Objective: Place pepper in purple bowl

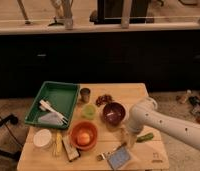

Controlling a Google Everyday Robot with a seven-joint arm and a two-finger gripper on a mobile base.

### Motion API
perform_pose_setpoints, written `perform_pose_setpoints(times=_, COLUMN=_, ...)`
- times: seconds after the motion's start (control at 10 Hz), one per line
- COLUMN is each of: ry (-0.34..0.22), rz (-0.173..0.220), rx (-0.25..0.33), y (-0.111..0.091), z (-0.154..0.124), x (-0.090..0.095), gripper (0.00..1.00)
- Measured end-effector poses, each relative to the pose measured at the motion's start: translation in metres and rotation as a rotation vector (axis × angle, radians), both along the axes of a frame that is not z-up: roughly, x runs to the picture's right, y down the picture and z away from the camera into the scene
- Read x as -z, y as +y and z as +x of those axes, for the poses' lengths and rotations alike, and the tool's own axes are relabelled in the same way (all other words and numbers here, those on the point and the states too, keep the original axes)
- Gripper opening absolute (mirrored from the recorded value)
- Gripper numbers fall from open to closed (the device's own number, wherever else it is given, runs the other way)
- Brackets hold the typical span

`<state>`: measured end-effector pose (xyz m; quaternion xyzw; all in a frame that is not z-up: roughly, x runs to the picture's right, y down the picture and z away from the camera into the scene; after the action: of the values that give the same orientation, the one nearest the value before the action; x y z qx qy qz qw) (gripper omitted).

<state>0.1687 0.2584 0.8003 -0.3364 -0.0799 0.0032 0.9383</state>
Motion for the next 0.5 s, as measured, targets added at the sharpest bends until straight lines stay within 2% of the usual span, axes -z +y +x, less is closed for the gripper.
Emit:
perform_pose_setpoints(times=0.3, ry=-0.01, rz=0.037, rx=-0.026, y=-0.004, z=0.027, x=0.008, gripper=0.8)
perform_pose_setpoints(times=0.5, ry=-0.039, rz=0.048, rx=-0.042, y=-0.005, z=0.039, x=0.008, gripper=0.8)
